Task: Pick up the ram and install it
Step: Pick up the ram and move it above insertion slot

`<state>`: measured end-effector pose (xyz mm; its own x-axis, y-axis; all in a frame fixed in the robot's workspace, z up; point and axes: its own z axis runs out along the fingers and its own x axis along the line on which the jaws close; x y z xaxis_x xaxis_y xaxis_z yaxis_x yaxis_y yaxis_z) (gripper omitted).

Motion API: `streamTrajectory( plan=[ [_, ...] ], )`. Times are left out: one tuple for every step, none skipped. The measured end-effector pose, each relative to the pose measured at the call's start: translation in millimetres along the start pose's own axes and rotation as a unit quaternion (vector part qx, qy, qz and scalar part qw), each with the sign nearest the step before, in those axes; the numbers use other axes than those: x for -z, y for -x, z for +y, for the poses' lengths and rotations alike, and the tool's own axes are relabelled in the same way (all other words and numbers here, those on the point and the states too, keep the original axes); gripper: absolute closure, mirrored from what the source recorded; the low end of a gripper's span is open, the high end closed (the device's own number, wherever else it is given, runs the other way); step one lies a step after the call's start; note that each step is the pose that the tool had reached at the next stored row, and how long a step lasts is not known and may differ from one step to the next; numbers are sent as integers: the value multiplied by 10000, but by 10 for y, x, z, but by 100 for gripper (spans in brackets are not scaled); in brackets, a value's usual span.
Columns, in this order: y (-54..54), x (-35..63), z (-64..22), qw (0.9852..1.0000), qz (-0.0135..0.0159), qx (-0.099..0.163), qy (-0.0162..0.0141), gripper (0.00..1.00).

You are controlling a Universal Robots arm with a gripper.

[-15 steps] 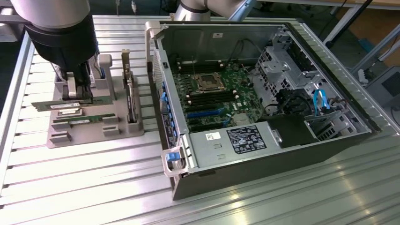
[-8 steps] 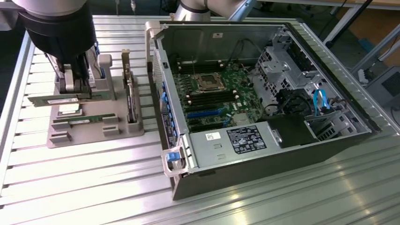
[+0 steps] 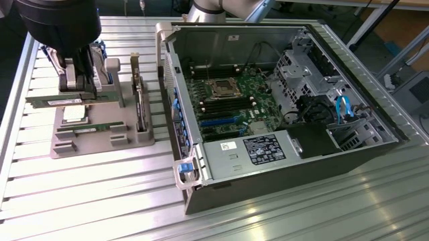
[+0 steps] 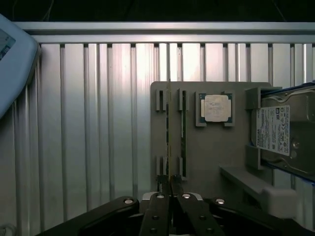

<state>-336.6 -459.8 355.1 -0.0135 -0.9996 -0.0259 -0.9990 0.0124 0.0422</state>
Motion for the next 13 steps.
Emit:
streamTrajectory(
  plan=[
    [0,14,0,10000,0,-1,0,88],
    [1,29,-1,10000,0,-2,0,88],
    [1,43,-1,10000,0,-3,0,88],
    [2,67,-2,10000,0,-5,0,88],
    [2,91,-4,10000,0,-6,-1,88],
    [3,107,-4,10000,0,-7,0,88],
    [3,124,-4,10000,0,-8,0,88],
    [4,141,-5,10000,0,-10,0,88],
    [4,158,-5,10000,-1,-11,-1,88],
    [5,173,-5,10000,-1,-12,-1,88],
    [5,193,-6,10000,-1,-13,0,88],
    [6,223,-6,10000,-1,-15,-1,88],
    [6,237,-6,10000,-1,-16,0,88]
  ],
)
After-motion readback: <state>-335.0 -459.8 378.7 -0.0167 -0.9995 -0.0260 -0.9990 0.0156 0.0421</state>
